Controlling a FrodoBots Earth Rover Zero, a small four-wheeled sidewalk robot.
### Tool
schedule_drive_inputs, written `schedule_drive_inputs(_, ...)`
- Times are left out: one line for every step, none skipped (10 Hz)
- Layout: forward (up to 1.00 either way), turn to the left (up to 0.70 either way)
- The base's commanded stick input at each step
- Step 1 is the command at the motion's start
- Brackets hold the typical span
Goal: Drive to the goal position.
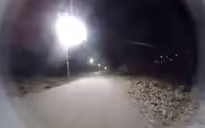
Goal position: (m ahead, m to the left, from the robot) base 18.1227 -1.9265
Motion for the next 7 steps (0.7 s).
schedule_drive_inputs(1.0,0.0)
schedule_drive_inputs(1.0,0.0)
schedule_drive_inputs(1.0,0.0)
schedule_drive_inputs(1.0,0.0)
schedule_drive_inputs(1.0,0.0)
schedule_drive_inputs(1.0,0.0)
schedule_drive_inputs(1.0,0.0)
